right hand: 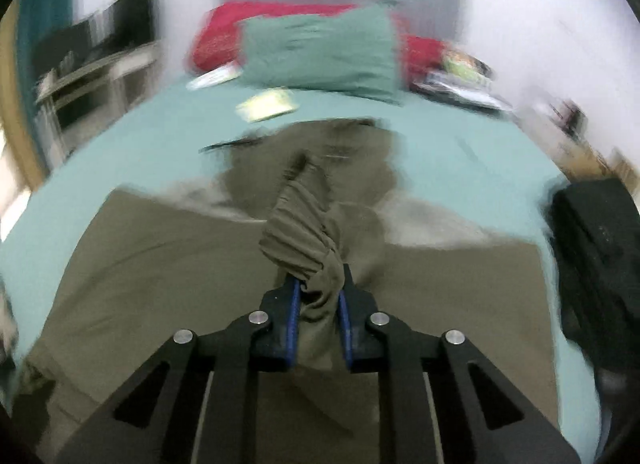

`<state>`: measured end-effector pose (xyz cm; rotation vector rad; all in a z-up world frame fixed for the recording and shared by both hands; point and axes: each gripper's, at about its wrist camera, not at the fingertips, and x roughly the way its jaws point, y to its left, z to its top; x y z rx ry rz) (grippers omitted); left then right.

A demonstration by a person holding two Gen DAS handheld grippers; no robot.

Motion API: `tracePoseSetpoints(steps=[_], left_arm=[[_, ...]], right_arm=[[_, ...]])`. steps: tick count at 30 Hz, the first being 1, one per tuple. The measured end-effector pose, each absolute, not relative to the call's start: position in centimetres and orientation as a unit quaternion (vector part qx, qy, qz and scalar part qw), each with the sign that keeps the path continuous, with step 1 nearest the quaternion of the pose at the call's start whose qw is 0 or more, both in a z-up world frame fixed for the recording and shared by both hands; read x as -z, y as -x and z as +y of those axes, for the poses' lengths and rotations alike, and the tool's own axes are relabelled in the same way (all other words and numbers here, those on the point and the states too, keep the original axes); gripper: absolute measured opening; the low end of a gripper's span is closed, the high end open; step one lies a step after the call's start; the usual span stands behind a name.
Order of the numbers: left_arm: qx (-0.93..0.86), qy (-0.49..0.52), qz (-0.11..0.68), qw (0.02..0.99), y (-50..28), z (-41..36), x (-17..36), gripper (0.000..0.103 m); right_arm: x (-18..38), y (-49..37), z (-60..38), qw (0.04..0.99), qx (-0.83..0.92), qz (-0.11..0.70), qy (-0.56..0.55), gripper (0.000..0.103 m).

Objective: Fold large clothes

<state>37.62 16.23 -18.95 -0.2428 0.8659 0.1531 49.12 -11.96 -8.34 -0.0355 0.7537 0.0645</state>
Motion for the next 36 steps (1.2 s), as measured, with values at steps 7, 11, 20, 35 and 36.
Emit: tracePoseSetpoints(steps=[7, 11, 20, 35, 36], left_arm=[[-0.062, 0.098, 0.420, 0.900, -37.9, 14.2, 19.3, 0.083], [-0.057, 0.090, 0.419, 0.902, -37.9, 13.7, 19.3, 0.083], [-0.094, 0.104, 0.382, 0.913, -38.5, 16.2, 18.2, 0.083], [-0.168, 0.151, 0.405, 0.886, -39.6, 22.5, 20.8, 0.083], [-0.172, 0.142, 0.405, 0.887, -39.7, 22.3, 21.1, 0.083]], right_arm=[[14.3, -46.6, -25.7, 0.882, 0.075, 0.452, -0.107, 0.023], [14.4, -44.5, -26.6, 0.883, 0.093, 0.453, -0.076, 0.042], [8.4, -47.1, -26.7, 0.926, 0.104, 0.361, -0.031, 0.060], [12.5, -70.5, -17.3, 0.909, -0.053, 0.407, -0.073, 0.074], [13.3, -71.6, -16.9, 0.903, -0.061, 0.418, -0.078, 0.077]])
